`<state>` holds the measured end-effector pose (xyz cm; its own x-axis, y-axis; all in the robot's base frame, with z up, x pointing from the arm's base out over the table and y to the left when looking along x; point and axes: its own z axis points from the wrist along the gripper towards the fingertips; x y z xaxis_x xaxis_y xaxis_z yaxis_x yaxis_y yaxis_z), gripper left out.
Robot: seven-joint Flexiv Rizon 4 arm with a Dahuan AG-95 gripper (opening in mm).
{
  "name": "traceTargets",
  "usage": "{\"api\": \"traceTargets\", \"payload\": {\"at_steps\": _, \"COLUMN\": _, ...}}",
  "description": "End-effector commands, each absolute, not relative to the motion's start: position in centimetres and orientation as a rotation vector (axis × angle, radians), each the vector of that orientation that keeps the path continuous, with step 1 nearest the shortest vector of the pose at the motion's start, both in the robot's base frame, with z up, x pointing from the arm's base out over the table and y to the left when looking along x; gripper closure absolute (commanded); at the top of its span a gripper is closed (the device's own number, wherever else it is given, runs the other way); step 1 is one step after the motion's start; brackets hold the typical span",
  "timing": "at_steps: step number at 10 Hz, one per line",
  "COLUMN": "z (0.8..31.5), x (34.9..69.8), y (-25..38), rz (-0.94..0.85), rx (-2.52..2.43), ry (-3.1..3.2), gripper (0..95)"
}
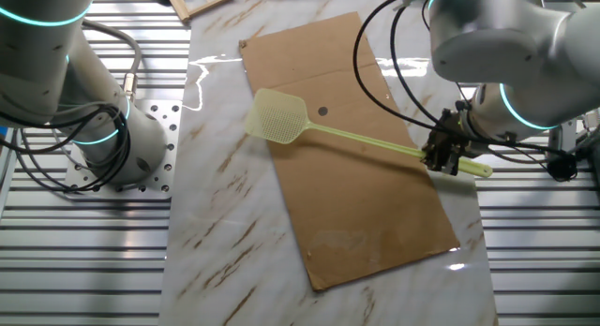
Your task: Swat with a flyswatter
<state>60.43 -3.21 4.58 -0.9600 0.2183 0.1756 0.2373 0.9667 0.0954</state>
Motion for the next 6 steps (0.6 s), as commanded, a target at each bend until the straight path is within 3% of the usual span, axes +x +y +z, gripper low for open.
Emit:
{"api": "traceTargets", "payload": {"at_steps": 1, "z": 4.6, "x": 60.5, "y": -3.4, "rz": -0.174, "rx": -0.349, "ry": -2.952, "gripper": 95.0}}
{"api": "traceTargets", "payload": {"at_steps": 6, "z": 4.8, "x": 60.9, "y": -5.1, "rz": -0.188, "rx": -0.336, "ry": -2.960, "gripper": 95.0}}
